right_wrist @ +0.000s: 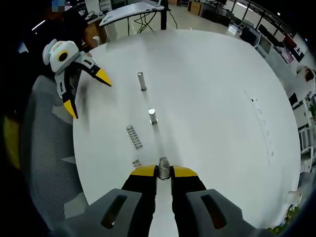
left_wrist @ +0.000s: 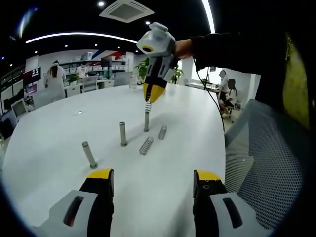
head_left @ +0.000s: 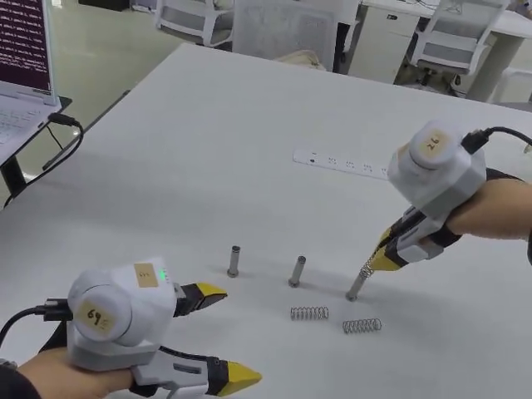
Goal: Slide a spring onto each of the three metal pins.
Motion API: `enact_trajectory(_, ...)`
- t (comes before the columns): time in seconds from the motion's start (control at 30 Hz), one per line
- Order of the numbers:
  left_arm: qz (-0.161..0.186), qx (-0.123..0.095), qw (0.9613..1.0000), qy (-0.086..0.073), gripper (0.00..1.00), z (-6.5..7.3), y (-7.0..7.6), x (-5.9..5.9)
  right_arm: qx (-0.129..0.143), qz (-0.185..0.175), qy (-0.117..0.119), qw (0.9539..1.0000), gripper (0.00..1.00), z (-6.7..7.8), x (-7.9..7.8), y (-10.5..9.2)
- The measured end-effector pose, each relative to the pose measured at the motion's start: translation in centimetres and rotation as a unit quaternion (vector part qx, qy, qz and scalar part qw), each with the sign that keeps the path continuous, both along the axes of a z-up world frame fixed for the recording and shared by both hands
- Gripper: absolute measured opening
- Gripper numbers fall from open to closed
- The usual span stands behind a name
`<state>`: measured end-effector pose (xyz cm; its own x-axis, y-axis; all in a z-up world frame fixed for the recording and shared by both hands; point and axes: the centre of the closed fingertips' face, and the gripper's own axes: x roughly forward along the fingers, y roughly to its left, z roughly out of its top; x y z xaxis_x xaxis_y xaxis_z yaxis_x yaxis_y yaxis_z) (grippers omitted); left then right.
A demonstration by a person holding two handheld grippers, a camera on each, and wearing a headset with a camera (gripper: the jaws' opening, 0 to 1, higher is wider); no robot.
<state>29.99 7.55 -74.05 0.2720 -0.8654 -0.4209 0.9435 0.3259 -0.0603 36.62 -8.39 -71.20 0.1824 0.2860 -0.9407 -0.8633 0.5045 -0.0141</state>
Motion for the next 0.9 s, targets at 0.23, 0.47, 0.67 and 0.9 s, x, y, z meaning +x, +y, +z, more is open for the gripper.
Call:
enact_trajectory(0.23,0.002,0.002,1.0,0.001,0.6,-0.1,0.2,0.0,-0.001,0.001,0.002,1.0,0.08,-0.3,0.0,0.1)
enact_trajectory(0.47,0.005,0.002,1.0,0.002,0.6,-0.2,0.5,0.0,0.0,0.001,0.008,1.0,0.08,-0.9,0.1,0.3)
enact_trajectory(0.67,0.006,0.002,1.0,0.003,0.6,-0.3,0.5,0.1,0.0,0.001,0.013,0.9999,0.08,-1.4,0.2,0.3)
enact_trajectory(0.9,0.005,0.001,1.0,0.005,0.6,-0.3,0.4,0.1,0.001,0.001,0.018,0.9998,0.08,-2.3,0.3,0.2)
